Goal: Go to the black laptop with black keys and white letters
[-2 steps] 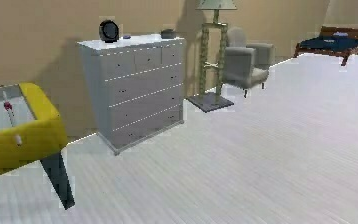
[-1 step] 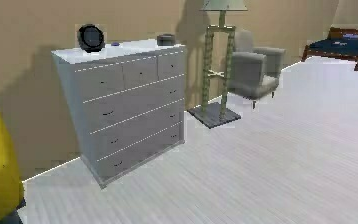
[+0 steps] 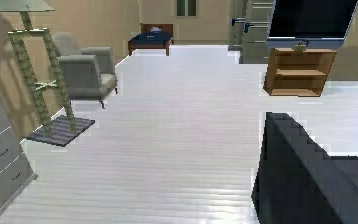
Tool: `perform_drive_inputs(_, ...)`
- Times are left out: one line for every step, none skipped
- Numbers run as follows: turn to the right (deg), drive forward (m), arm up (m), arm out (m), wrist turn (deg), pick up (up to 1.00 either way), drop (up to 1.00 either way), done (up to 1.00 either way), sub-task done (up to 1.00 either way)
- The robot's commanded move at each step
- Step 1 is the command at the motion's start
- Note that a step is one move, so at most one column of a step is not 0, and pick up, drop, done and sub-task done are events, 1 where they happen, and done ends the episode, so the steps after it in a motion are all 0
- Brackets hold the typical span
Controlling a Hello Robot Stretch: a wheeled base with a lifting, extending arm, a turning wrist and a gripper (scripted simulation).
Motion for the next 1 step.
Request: perform_drive_inputs(0.0, 1.00, 0.00, 0.00, 0.0, 0.00, 0.00, 0.00, 0.00)
